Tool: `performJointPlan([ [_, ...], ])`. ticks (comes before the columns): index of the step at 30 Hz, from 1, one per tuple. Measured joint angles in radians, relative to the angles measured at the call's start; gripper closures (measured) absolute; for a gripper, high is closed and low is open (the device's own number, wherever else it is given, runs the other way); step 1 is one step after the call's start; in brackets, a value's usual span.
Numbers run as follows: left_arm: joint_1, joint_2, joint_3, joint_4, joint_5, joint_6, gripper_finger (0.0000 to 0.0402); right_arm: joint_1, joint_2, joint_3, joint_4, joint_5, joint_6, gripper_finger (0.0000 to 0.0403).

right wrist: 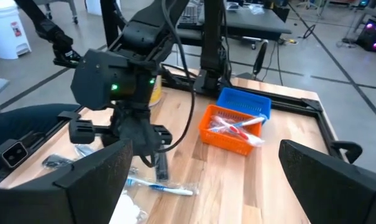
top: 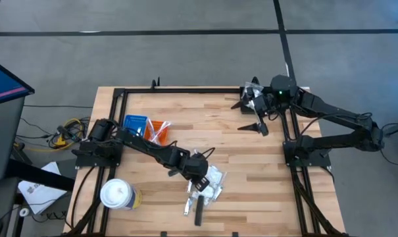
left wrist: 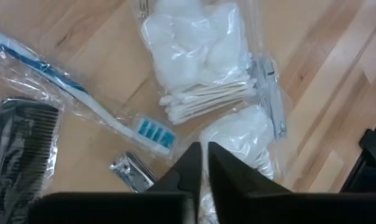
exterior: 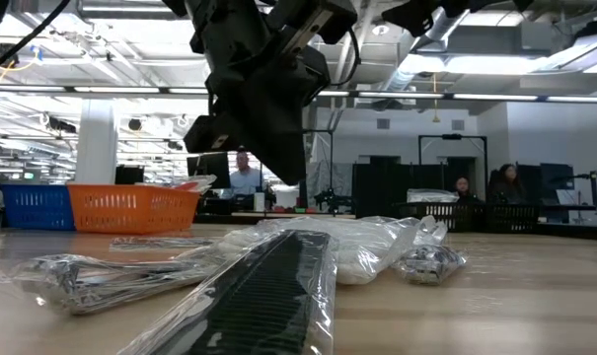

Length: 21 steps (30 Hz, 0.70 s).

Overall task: Pick & Place Travel size toiletries
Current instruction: Adjust the hygiene items on the table

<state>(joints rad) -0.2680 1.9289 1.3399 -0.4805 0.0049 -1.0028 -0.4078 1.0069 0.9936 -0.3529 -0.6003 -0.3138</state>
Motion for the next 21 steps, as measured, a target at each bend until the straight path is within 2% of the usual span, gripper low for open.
performJointPlan([
  [6, 0.001, -0.001, -0.010, -0.002, 0.008, -0.001, 0.0400, 0.004, 0.000, 0.000, -0.005, 0.000, 0.000, 0.0006],
  [11, 0.000, -0.001, -0.073, -0.003, 0.082, -0.050, 0.0401, 0.004, 0.000, 0.000, -0.007, 0.000, 0.000, 0.0006],
  [18, -0.008, -0.001, -0.129, 0.116, 0.115, -0.053, 0.0401, 0.004, 0.000, 0.000, -0.007, 0.000, 0.000, 0.0007],
  [21, -0.008, -0.001, -0.144, 0.115, 0.119, -0.060, 0.0401, 0.004, 0.000, 0.000, -0.007, 0.001, 0.000, 0.0006],
])
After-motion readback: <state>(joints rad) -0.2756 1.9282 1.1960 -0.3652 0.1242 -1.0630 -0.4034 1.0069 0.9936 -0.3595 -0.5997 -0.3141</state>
